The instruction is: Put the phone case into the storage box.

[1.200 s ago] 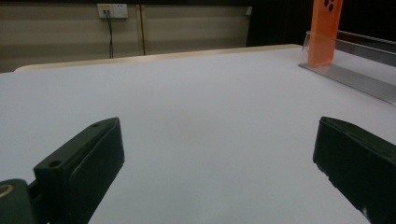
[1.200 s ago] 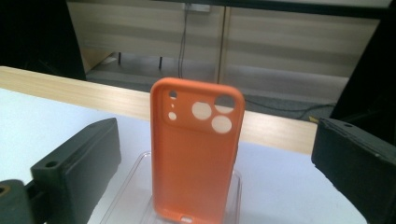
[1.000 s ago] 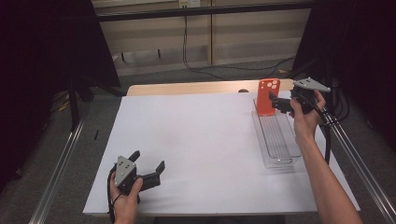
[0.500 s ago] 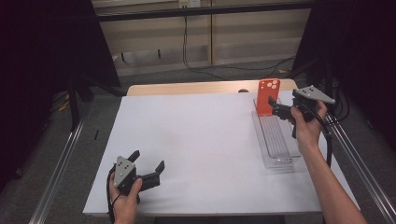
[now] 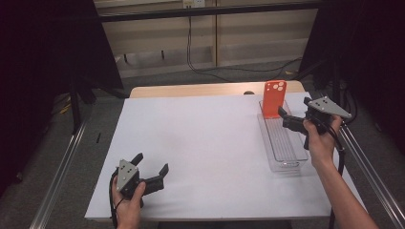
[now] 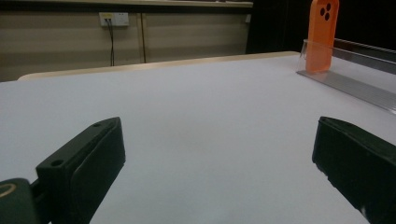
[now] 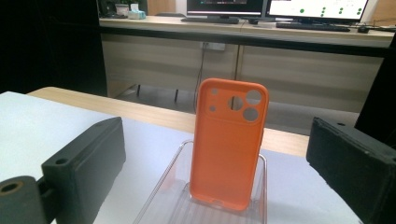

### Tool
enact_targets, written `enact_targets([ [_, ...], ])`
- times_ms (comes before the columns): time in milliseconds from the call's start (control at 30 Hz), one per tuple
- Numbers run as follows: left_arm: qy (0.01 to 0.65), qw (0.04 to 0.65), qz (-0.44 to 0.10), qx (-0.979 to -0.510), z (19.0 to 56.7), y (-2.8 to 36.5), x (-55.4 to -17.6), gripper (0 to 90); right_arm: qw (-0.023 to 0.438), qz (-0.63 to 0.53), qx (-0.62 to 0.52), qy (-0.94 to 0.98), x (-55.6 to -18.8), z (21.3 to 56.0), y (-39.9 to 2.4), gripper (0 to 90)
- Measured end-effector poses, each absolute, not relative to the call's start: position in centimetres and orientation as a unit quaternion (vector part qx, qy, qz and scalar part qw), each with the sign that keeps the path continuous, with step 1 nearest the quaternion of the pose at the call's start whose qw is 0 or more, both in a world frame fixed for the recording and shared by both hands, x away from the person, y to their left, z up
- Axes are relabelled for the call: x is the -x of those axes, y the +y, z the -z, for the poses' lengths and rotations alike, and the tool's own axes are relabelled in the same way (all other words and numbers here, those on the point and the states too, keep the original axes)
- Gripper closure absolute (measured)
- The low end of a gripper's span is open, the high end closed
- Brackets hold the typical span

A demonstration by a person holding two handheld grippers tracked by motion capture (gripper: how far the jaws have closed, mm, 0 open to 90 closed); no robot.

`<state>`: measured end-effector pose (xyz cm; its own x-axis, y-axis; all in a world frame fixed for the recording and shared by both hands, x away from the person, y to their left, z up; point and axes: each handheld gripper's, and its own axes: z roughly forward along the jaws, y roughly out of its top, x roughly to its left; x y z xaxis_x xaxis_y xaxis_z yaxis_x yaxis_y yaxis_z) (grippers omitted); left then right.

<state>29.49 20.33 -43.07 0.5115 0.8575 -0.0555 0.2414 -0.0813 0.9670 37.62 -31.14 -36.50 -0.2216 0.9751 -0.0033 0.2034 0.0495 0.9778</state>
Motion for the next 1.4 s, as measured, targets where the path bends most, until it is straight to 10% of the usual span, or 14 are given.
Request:
enact_targets([
  [1400,0.407,0.553,-0.295,-0.665,42.7,20.5,-29.0,2.3,0.407,-0.501,-0.475,0.598,-30.0,38.0,-29.8,2.3],
])
